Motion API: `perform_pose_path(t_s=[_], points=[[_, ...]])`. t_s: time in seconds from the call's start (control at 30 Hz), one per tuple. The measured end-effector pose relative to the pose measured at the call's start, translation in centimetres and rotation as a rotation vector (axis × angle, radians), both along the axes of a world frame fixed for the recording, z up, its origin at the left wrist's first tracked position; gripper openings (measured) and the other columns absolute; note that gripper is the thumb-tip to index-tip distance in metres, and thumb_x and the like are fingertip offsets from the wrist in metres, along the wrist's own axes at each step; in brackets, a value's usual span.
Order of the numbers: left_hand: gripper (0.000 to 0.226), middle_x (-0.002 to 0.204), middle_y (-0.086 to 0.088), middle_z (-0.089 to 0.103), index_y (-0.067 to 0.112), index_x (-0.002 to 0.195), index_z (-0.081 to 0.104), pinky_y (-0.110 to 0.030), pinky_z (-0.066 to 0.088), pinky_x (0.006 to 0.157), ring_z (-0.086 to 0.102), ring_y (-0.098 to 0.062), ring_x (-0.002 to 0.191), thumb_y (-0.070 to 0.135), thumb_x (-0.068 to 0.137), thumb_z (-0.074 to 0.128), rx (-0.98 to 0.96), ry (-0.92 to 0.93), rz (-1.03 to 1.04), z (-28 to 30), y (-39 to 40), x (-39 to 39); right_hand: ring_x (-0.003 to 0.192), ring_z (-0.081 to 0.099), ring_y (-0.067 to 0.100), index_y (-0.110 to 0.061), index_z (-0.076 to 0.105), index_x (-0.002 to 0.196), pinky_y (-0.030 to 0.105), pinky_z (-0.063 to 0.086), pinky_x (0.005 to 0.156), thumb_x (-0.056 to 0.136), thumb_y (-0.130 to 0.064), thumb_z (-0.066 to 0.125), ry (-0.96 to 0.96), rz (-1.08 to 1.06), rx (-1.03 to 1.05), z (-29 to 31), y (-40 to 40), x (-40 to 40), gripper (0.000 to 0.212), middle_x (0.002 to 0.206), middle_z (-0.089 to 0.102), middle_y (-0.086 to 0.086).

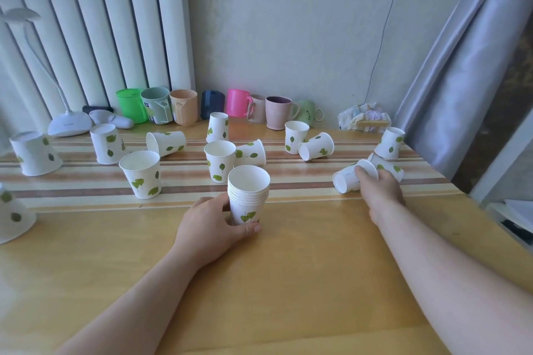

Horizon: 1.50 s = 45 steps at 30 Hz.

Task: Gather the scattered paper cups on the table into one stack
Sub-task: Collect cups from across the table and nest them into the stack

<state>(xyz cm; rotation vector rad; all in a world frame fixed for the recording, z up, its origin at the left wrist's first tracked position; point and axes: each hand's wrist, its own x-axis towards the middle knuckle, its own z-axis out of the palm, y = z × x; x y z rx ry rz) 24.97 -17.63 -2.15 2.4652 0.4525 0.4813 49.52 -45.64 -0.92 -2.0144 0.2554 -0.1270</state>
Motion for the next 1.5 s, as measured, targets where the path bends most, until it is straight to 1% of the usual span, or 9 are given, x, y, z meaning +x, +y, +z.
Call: perform_pose_path(t_s=[0.23,0.43,0.53,0.63,0.77,0.97,1.1,1.3,1.5], points=[[0.06,0.091,0.031,0.064,0.038,0.111,0.069,-0.04,0.05,0.085,0.058,-0.015,0.104,0.082,0.07,0.078,0.008,0.001,-0.005,0.1,-0.1,0.0,0.119,0.047,0.042,-0.038,0.06,0.131,0.049,0.048,0.095,0.078,-0.075,0.06,-0.006,-0.021,-0.167,0.0,1.3,-0.7,0.064,0.141,0.047,0.014],[0.059,0.083,0.036,0.056,0.04,0.109,0.068,-0.039,0.048,0.08,0.058,-0.016,0.102,0.082,0.069,0.078,0.016,-0.005,-0.017,-0.1,0.0,-0.1,0.104,0.054,0.028,-0.015,0.061,0.102,0.03,0.041,0.076,0.085,-0.026,0.073,-0.311,0.267,-0.13,0.3,3.8,-2.9,0.024,0.119,0.054,0.003],[0.061,0.083,0.036,0.056,0.04,0.11,0.068,-0.039,0.048,0.08,0.058,-0.016,0.102,0.084,0.068,0.077,0.019,-0.003,-0.015,-0.1,0.1,0.0,0.107,0.05,0.019,-0.024,0.053,0.107,0.016,0.036,0.073,0.079,-0.02,0.082,-0.419,0.329,-0.157,0.5,5.0,-4.2,0.041,0.119,0.053,-0.004],[0.062,0.084,0.034,0.057,0.039,0.109,0.067,-0.039,0.048,0.08,0.057,-0.015,0.102,0.085,0.068,0.076,0.024,-0.002,-0.01,-0.2,0.1,0.0,0.113,0.052,0.017,-0.036,0.046,0.139,0.03,0.042,0.087,0.075,-0.025,0.09,-0.414,0.377,-0.143,0.9,5.4,-5.1,0.078,0.13,0.055,-0.01],[0.061,0.089,0.028,0.067,0.039,0.103,0.066,-0.038,0.046,0.078,0.056,-0.013,0.101,0.087,0.067,0.072,0.024,-0.006,-0.004,-0.3,0.1,0.0,0.111,0.061,0.015,-0.047,0.034,0.153,0.031,0.052,0.08,0.077,-0.034,0.095,-0.225,0.333,0.213,2.0,6.5,-6.5,0.098,0.121,0.058,-0.022],[0.064,0.085,0.027,0.066,0.039,0.101,0.065,-0.038,0.045,0.077,0.054,-0.013,0.098,0.091,0.065,0.068,0.021,0.002,-0.011,-0.3,0.1,0.1,0.125,0.071,0.032,-0.019,0.046,0.154,0.046,0.061,0.094,0.083,-0.026,0.092,-0.047,0.554,0.824,6.2,11.1,-9.8,0.084,0.142,0.068,0.012],[0.063,0.088,0.023,0.071,0.039,0.102,0.065,-0.039,0.05,0.082,0.056,-0.014,0.099,0.091,0.066,0.067,0.013,-0.002,-0.016,-0.2,0.1,0.0,0.108,0.075,0.008,-0.035,0.055,0.147,0.034,0.063,0.089,0.069,-0.021,0.094,-0.169,0.793,0.57,7.3,12.8,-12.7,0.088,0.119,0.076,-0.011],[0.06,0.088,0.025,0.068,0.04,0.104,0.062,-0.038,0.047,0.081,0.054,-0.013,0.103,0.088,0.067,0.067,0.011,0.029,-0.015,-0.1,-0.1,-0.2,0.131,0.063,0.009,-0.036,0.018,0.171,0.036,0.057,0.105,0.072,-0.023,0.1,-0.156,1.004,0.321,5.8,11.8,-13.3,0.129,0.146,0.066,-0.004],[0.065,0.097,0.03,0.062,0.04,0.118,0.059,-0.039,0.047,0.087,0.054,-0.014,0.11,0.079,0.069,0.078,-0.006,0.078,0.011,0.1,0.0,-0.2,0.121,0.062,0.004,-0.06,0.055,0.135,0.031,0.056,0.092,0.065,-0.061,0.089,-0.2,0.812,0.116,4.9,5.9,-8.5,0.078,0.13,0.068,-0.014]])
